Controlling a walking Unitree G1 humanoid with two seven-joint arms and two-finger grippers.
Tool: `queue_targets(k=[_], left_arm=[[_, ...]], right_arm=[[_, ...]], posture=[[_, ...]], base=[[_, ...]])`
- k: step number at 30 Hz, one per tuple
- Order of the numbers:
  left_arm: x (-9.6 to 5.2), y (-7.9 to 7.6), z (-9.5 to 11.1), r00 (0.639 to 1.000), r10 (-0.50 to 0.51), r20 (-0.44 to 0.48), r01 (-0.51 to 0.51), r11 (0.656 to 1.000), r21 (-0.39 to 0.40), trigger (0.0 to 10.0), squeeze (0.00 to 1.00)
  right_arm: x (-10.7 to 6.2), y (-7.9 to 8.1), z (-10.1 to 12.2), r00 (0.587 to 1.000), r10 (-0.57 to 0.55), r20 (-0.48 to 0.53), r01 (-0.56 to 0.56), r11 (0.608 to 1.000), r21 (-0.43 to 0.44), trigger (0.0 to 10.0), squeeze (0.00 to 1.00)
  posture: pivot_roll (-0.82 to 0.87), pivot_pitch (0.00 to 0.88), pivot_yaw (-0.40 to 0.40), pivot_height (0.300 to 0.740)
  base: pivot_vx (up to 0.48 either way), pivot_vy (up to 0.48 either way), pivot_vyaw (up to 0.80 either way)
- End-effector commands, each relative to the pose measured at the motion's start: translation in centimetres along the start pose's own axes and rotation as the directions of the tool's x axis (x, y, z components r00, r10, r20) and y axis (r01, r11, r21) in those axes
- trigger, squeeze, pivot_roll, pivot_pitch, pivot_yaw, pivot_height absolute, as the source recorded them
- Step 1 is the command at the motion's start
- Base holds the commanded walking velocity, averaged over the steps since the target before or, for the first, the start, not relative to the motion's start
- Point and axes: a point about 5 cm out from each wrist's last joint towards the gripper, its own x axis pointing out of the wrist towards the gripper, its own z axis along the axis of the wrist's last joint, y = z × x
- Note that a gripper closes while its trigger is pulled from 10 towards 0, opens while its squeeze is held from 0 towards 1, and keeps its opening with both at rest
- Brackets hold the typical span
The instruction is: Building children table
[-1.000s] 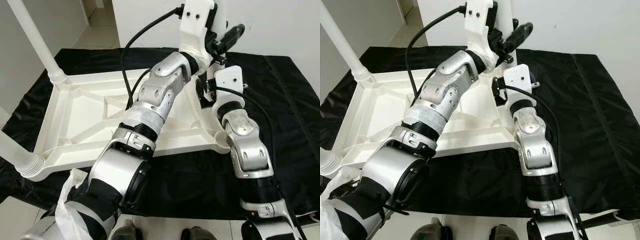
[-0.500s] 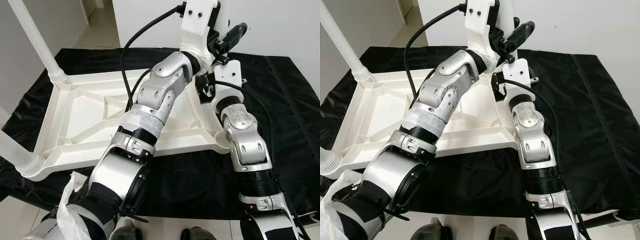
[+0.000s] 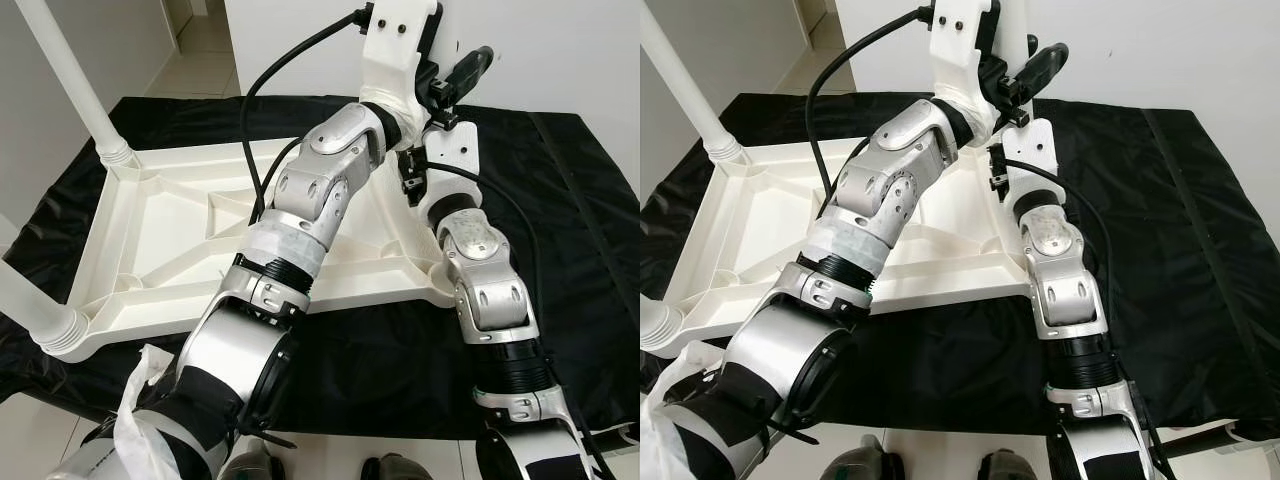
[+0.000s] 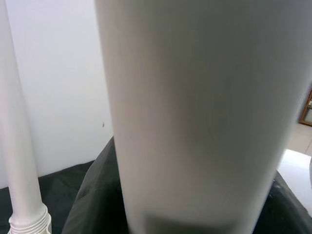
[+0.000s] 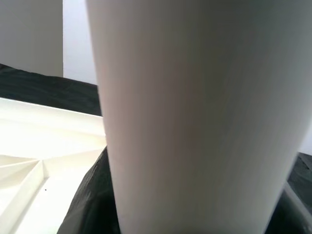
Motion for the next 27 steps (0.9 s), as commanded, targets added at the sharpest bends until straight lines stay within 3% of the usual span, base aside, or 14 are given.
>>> queue_targets(k=[1,2,3,4,11,12,13,20,24,27], left_arm=[[0.0,-0.6,0.1,0.999,-0.036,0.006,0.036,0.999,-0.016,10.0,0.00],[-0.1,-0.7,0.0,0.998,-0.058,0.016,0.059,0.997,-0.056,10.0,0.77],[-0.1,-0.7,0.0,0.998,-0.058,0.016,0.059,0.997,-0.056,10.0,0.77],[-0.2,-0.7,0.0,0.998,-0.063,0.019,0.064,0.995,-0.073,10.0,1.00],[-0.5,-0.8,0.2,0.995,-0.098,0.021,0.099,0.993,-0.056,10.0,1.00],[-0.5,-0.9,0.4,0.994,-0.109,0.029,0.110,0.993,-0.050,10.0,0.96],[-0.6,-0.9,0.5,0.992,-0.118,0.035,0.119,0.992,-0.048,10.0,0.00],[-1.1,-0.7,1.6,0.984,-0.157,0.087,0.162,0.985,-0.056,10.0,0.00],[-1.6,0.3,1.8,0.986,-0.140,0.091,0.144,0.989,-0.042,10.0,0.00],[-2.2,1.5,1.5,0.991,-0.116,0.065,0.116,0.993,0.012,10.0,0.00]], right_arm=[[-0.1,-0.2,-0.3,0.999,-0.035,-0.019,0.035,0.999,0.032,10.0,0.00],[-0.1,-0.2,-0.3,0.999,-0.045,-0.019,0.045,0.998,0.046,10.0,0.00],[-0.1,-0.2,-0.3,0.999,-0.045,-0.019,0.045,0.998,0.046,10.0,0.00],[-0.1,-0.2,-0.3,0.998,-0.054,-0.020,0.055,0.996,0.063,10.0,0.00],[-0.4,-0.8,-0.4,0.989,-0.144,-0.039,0.149,0.977,0.152,10.0,0.00],[-0.5,-0.9,-0.5,0.987,-0.155,-0.040,0.160,0.976,0.148,10.0,0.00],[-0.5,-1.1,-0.5,0.985,-0.165,-0.043,0.170,0.974,0.150,10.0,0.00],[-0.8,-2.1,-0.8,0.971,-0.233,-0.058,0.240,0.954,0.177,10.0,0.00],[-1.2,-2.8,-1.1,0.960,-0.273,-0.067,0.281,0.942,0.184,10.0,0.00],[-1.6,-3.4,-1.4,0.947,-0.312,-0.072,0.320,0.931,0.176,10.0,0.00]], posture=[[-0.03,0.008,0.018,0.740],[-0.03,0.010,0.018,0.740],[-0.03,0.010,0.018,0.740],[-0.03,0.011,0.017,0.740],[-0.04,0.014,0.021,0.740],[-0.04,0.014,0.023,0.740],[-0.04,0.014,0.023,0.740],[-0.04,0.013,0.024,0.740],[-0.04,0.013,0.022,0.740],[-0.04,0.013,0.022,0.740]], base=[[0.000,0.000,0.00],[0.000,0.000,0.00],[0.000,0.000,0.00],[0.000,0.000,0.00],[0.000,0.000,0.00],[0.000,0.000,0.00],[0.000,0.000,0.00],[0.000,0.000,0.00],[0.000,0.000,0.00],[0.000,0.000,0.00]])
